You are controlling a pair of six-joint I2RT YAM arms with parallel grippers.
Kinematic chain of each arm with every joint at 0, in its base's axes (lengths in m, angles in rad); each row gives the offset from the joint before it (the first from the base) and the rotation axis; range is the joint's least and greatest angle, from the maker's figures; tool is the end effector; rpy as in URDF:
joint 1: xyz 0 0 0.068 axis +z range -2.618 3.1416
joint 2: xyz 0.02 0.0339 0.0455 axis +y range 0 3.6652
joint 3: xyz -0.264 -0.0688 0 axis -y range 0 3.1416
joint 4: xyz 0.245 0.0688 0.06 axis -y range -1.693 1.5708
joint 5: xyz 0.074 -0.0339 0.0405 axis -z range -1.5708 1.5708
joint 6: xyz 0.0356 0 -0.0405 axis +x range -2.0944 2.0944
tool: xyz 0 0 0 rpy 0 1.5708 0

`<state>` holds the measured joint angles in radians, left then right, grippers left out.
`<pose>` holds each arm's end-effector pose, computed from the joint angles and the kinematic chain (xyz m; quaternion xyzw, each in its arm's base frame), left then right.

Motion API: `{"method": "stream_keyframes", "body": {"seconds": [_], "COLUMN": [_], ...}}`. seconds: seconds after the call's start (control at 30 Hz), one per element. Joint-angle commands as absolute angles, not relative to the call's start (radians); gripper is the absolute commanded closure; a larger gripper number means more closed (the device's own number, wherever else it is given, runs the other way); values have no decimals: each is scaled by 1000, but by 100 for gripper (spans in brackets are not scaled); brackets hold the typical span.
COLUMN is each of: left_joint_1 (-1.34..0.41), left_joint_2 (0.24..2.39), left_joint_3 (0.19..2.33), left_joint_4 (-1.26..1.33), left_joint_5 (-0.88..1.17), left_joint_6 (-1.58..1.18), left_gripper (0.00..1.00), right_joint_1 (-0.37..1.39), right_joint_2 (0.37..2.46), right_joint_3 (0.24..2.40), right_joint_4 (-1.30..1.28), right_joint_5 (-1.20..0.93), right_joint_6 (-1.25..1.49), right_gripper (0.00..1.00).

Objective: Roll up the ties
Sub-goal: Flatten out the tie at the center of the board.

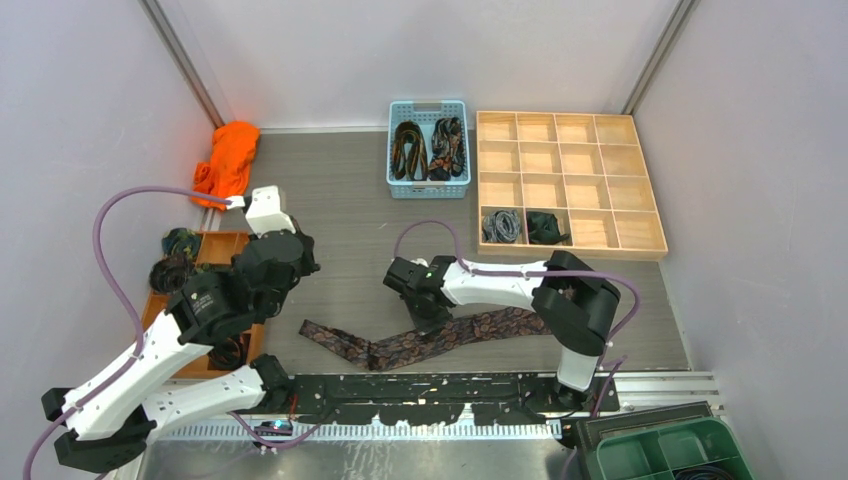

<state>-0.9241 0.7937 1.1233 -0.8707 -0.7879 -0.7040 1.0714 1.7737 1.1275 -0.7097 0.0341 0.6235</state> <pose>0.0998 -0.0903 0.3867 -0.0996 0.8196 -0.1012 0.5551 0.1583 0.2876 0.1654 -0.2190 0.9697 0.0692 0.0837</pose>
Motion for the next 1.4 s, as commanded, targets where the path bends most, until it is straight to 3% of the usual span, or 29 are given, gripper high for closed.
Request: {"method": "stream_keyframes", "body": {"seconds": [0.0, 0.23, 0.5, 0.8, 1.0, 1.27, 1.37], "left_joint_1": [-922, -922, -915, -814, -775, -767, -752], "left_joint_2": [778, 767, 803, 870, 881, 925, 943], "left_joint_3": [1120, 1092, 1047, 980, 944, 923, 927], "left_joint_4": [-820, -800, -764, -731, -697, -632, -627], "left_joint_5": [-794, -797, -799, -689, -652, -606, -585], "left_joint_6": [-712, -699, -690, -706, -689, -678, -680], "left_gripper": [100, 100, 100, 100, 100, 100, 100], "right_joint_1": [1066, 998, 784, 572, 582, 787, 889], "right_joint_2": [1808, 1841, 1772, 1805, 1699, 1567, 1605], "right_joint_3": [1122, 1088, 1013, 1068, 1128, 1181, 1177], "right_joint_4": [-757, -917, -986, -993, -989, -1092, -1101], "right_joint_5": [85, 177, 250, 317, 393, 395, 372], "right_joint_6": [670, 706, 656, 539, 526, 559, 592], "right_gripper": [99, 99, 99, 99, 99, 98, 87]}}
